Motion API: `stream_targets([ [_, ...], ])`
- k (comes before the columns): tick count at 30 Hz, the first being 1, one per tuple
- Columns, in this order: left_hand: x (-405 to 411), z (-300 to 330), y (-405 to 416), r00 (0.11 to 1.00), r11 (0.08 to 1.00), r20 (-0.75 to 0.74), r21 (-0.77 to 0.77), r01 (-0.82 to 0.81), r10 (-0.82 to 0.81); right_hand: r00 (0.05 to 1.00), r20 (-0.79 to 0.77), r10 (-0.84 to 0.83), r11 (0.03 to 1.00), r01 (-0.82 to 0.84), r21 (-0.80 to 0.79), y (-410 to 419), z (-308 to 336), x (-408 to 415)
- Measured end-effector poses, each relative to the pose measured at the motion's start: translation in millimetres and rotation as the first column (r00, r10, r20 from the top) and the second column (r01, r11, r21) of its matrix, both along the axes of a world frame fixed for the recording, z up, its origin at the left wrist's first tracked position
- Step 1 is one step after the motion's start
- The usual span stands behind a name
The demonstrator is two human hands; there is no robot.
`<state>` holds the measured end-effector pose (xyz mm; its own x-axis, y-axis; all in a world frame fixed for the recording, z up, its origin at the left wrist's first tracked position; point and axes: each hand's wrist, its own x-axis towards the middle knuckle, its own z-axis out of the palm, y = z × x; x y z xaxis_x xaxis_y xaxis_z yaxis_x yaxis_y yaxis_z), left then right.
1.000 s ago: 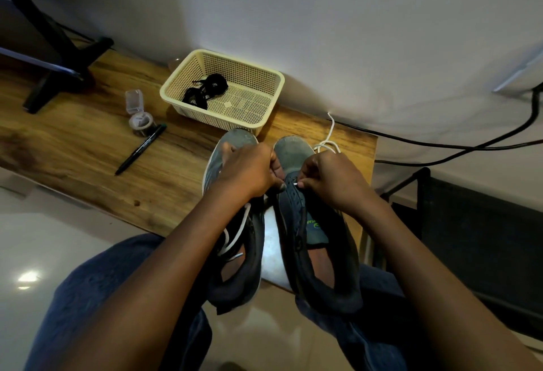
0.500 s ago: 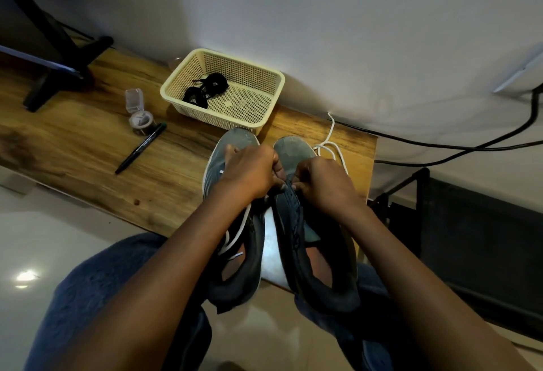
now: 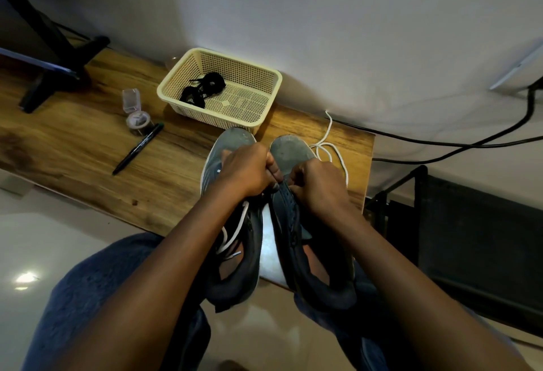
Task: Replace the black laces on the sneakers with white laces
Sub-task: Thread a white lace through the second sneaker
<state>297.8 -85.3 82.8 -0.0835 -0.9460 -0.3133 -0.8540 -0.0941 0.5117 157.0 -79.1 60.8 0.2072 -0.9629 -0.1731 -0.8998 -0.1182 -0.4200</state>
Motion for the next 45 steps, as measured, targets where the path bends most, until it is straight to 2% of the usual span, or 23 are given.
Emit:
stream_targets([
  [8, -1, 0, -1, 1.0, 1.0, 0.01, 0.022, 0.0, 0.0, 0.991, 0.115, -0.074, 0.997, 0.076, -0.013, 7, -5, -1],
  [20, -1, -1, 0, 1.0, 1.0, 0.004, 0.014, 0.012, -0.012, 0.995, -0.047, 0.086, 0.996, -0.088, -0.028, -2, -4, 0],
  [24, -1, 0, 0, 1.0, 1.0, 0.009, -0.002, -0.007, 0.007, 0.992, 0.028, 0.123, 0.991, -0.121, -0.055, 0, -8, -6],
  [33, -3, 2, 2, 0.999, 0.999, -0.011, -0.017, -0.04, 0.039, 0.977, 0.184, 0.112, 0.987, -0.088, -0.133, 6, -15, -12],
  [37, -4, 1, 4, 0.998, 0.998, -0.032, -0.033, -0.054, 0.053, 0.972, 0.216, 0.096, 0.99, -0.071, -0.119, 7, -16, -11],
  [42, -3, -4, 5, 0.987, 0.996, -0.13, 0.03, -0.088, 0.092, 0.97, 0.23, 0.081, 0.988, -0.048, -0.147, 12, -17, -10],
  [45, -3, -3, 5, 0.988, 0.995, -0.114, 0.021, -0.1, 0.102, 0.971, 0.231, 0.061, 0.986, -0.022, -0.167, 15, -16, -8],
])
